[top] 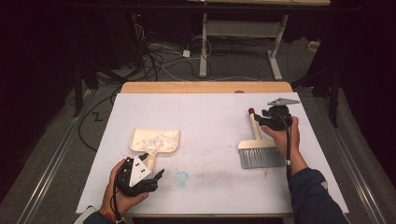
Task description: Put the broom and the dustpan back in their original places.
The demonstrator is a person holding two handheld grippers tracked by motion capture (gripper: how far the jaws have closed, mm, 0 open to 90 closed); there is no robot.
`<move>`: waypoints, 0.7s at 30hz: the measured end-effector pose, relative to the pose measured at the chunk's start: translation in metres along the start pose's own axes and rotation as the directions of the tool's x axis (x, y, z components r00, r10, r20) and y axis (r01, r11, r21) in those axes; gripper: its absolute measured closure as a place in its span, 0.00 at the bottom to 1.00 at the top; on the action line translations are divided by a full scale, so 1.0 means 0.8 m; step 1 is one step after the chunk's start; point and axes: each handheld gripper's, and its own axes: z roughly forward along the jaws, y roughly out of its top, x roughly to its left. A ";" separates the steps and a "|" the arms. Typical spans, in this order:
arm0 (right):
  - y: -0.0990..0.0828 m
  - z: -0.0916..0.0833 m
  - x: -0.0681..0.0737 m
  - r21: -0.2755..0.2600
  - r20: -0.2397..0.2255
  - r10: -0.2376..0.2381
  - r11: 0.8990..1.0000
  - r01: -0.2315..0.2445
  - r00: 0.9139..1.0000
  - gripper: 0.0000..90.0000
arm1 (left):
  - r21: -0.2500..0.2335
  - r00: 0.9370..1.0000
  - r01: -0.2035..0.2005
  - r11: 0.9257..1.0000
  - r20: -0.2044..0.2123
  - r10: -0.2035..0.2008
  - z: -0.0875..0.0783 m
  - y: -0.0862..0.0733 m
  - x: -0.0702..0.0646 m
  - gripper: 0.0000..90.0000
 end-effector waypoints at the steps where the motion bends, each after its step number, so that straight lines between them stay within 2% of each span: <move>1: 0.000 -0.001 -0.001 -0.005 -0.003 0.006 1.000 -0.006 1.000 0.64 | 0.003 1.000 -0.002 1.000 0.001 0.002 0.000 0.000 0.000 0.27; 7: -0.001 -0.005 -0.002 -0.043 -0.014 0.020 0.999 -0.020 1.000 0.60 | 0.004 1.000 -0.003 1.000 0.002 0.003 0.001 0.000 -0.001 0.26; 10: 0.000 -0.008 -0.001 -0.060 -0.020 0.025 0.998 -0.027 0.999 0.55 | 0.009 1.000 -0.011 1.000 -0.002 0.011 0.001 0.000 -0.001 0.26; 16: 0.002 -0.022 0.001 -0.127 -0.057 0.026 0.991 -0.033 0.998 0.46 | 0.013 1.000 -0.002 1.000 -0.001 0.002 0.001 -0.001 0.001 0.26; 21: 0.006 -0.035 0.006 -0.175 -0.027 0.010 0.984 -0.015 1.000 0.39 | 0.009 1.000 -0.009 1.000 -0.001 0.009 0.000 0.000 0.000 0.25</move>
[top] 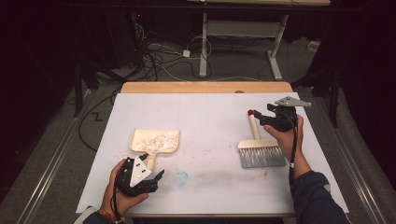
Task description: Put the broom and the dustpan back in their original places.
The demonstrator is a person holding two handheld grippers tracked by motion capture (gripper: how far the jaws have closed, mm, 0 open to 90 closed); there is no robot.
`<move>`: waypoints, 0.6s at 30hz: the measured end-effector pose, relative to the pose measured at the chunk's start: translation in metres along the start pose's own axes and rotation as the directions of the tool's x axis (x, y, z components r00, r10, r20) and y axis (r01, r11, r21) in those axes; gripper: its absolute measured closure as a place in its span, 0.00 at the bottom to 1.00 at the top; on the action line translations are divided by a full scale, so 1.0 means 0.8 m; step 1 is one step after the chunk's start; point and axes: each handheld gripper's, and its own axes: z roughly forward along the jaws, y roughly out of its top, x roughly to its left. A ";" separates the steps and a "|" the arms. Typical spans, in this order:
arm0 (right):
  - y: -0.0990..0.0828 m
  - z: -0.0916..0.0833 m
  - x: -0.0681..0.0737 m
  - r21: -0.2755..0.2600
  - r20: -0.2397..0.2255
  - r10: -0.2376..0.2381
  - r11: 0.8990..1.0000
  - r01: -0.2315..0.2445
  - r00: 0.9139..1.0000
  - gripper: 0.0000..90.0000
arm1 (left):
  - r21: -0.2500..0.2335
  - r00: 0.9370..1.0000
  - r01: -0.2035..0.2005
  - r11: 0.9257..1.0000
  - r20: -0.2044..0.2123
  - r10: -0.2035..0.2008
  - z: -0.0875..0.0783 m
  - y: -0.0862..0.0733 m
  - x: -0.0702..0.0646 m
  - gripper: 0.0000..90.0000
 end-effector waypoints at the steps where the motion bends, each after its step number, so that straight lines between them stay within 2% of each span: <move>1: 0.001 -0.003 0.002 -0.011 0.001 -0.002 1.000 0.002 1.000 0.38 | -0.002 1.000 0.001 1.000 0.002 -0.001 0.000 0.000 0.000 0.25; 9: 0.010 -0.022 0.014 -0.061 0.009 -0.040 0.997 0.040 0.999 0.31 | 0.001 1.000 0.000 1.000 -0.002 0.000 -0.001 -0.001 0.002 0.25; 18: 0.017 -0.051 0.027 -0.135 -0.014 -0.073 0.988 0.071 0.997 0.29 | 0.003 1.000 -0.001 1.000 -0.004 0.001 -0.001 -0.001 0.002 0.25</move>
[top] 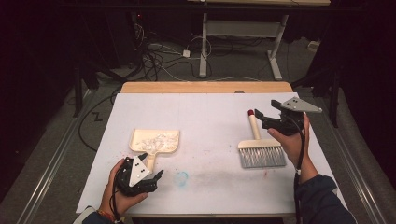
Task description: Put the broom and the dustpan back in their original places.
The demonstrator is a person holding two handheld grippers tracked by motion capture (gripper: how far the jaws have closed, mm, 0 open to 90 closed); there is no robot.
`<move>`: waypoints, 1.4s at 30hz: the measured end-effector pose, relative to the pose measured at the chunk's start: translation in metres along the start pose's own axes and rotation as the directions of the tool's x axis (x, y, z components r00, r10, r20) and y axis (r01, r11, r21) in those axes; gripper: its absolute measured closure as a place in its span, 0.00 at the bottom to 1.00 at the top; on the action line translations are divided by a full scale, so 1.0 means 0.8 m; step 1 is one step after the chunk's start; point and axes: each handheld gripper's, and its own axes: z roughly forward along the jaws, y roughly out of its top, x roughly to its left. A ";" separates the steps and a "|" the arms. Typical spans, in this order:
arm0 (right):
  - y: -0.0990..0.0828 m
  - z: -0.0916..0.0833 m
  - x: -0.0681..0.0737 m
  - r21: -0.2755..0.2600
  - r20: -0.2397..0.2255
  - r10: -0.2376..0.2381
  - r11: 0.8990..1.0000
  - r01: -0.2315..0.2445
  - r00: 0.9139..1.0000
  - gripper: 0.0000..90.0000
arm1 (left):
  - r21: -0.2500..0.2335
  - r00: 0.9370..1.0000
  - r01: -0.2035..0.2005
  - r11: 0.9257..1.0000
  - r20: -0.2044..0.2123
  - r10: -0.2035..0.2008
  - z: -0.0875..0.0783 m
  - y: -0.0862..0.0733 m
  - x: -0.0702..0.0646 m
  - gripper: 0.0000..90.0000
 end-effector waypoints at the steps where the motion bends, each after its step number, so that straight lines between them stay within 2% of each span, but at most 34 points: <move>1: 0.001 -0.003 0.002 -0.007 -0.008 -0.009 1.000 0.009 1.000 0.29 | 0.000 1.000 0.001 1.000 0.000 -0.001 0.000 0.000 0.000 0.25; 20: 0.011 -0.047 0.030 -0.068 -0.060 -0.103 0.993 0.098 0.993 0.28 | 0.004 1.000 -0.004 1.000 0.006 0.004 0.001 0.000 -0.001 0.25; 24: 0.007 -0.053 0.035 -0.065 -0.063 -0.115 0.992 0.111 0.991 0.28 | 0.001 1.000 -0.003 1.000 0.006 0.003 0.001 0.000 -0.001 0.25; 26: 0.005 -0.055 0.037 -0.058 -0.048 -0.126 0.991 0.124 0.991 0.28 | 0.003 1.000 -0.005 1.000 0.005 0.005 0.001 0.000 -0.001 0.25; 32: -0.003 -0.065 0.042 -0.042 -0.060 -0.143 0.989 0.141 0.988 0.28 | 0.004 1.000 -0.005 1.000 0.006 0.005 0.001 0.000 -0.001 0.25; 42: -0.021 -0.085 0.045 -0.052 -0.054 -0.170 0.985 0.167 0.984 0.28 | 0.000 1.000 -0.004 1.000 0.004 0.004 0.000 0.001 -0.002 0.24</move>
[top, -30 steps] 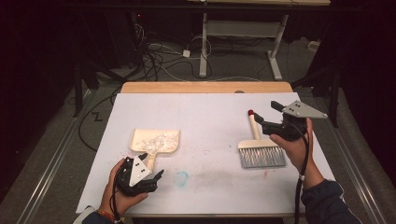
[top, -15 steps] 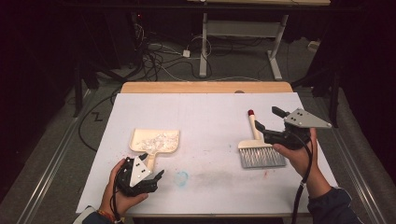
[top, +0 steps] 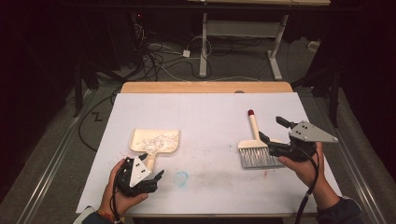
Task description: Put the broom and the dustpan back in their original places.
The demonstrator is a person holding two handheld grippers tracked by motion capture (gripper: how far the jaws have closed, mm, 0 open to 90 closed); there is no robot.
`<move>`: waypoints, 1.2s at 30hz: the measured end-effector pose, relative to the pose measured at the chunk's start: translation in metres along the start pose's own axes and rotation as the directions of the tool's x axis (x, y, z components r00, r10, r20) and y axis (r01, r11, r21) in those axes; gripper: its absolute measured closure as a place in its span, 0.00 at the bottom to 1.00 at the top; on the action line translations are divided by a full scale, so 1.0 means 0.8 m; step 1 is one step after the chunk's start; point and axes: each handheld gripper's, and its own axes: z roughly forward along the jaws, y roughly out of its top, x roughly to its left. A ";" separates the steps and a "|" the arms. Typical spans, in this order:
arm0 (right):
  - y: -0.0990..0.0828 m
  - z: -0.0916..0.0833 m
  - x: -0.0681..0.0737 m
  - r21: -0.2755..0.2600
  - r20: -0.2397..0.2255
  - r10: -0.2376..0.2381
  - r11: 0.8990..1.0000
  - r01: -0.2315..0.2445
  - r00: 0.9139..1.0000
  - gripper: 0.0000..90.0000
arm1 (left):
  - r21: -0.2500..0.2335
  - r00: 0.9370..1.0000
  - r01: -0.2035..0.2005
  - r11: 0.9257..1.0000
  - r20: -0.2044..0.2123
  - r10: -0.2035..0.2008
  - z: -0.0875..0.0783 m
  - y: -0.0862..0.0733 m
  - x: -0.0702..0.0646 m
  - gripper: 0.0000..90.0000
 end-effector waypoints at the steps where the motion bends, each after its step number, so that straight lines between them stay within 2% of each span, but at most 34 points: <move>1: -0.001 -0.002 0.001 -0.002 0.001 0.000 1.000 0.000 1.000 0.28 | 0.001 1.000 -0.001 1.000 -0.001 0.001 0.000 0.000 0.000 0.24; 7: -0.009 -0.011 0.007 0.005 -0.003 -0.025 1.000 0.025 1.000 0.28 | -0.001 1.000 -0.003 1.000 0.001 0.003 0.000 0.000 0.000 0.24; 17: -0.029 -0.021 0.012 0.019 -0.004 -0.034 0.999 0.034 0.999 0.28 | 0.005 1.000 -0.010 1.000 0.001 0.010 0.002 0.001 0.000 0.24; 27: -0.061 -0.024 0.026 0.060 -0.008 -0.074 0.995 0.074 0.997 0.27 | 0.007 1.000 -0.019 1.000 0.007 0.019 0.005 0.003 -0.001 0.24; 32: -0.081 -0.030 0.030 0.058 0.001 -0.090 0.994 0.090 0.996 0.27 | 0.002 1.000 -0.015 1.000 0.016 0.015 0.008 0.003 0.002 0.24; 36: -0.101 -0.035 0.029 0.070 -0.007 -0.030 0.997 0.031 1.000 0.27 | -0.001 1.000 -0.018 1.000 0.016 0.018 0.008 0.003 0.002 0.23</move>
